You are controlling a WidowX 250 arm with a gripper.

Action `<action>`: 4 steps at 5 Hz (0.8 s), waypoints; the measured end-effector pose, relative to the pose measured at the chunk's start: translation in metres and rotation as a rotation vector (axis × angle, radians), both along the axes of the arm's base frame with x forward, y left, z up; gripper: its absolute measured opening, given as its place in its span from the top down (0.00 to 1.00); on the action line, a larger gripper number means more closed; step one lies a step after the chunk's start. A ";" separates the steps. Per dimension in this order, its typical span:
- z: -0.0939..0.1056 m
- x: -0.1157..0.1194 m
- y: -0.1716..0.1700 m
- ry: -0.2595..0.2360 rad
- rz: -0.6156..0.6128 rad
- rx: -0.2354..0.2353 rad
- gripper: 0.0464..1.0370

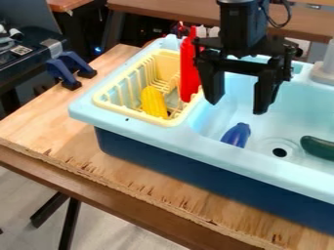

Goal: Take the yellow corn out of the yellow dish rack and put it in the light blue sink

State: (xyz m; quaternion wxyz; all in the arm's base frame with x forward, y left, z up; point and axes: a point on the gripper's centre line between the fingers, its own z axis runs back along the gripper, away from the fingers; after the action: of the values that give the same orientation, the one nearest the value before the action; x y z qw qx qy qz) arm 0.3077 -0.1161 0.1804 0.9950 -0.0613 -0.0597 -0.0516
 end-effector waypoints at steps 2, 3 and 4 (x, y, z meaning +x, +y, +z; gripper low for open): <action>-0.004 -0.006 0.016 0.044 -0.009 0.066 0.03; 0.017 -0.013 0.019 -0.017 -0.023 0.079 0.03; 0.023 -0.020 0.028 0.006 -0.015 0.086 0.03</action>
State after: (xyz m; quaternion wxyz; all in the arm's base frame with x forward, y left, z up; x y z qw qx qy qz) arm 0.2875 -0.0883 0.2032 0.9965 -0.0189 -0.0538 -0.0616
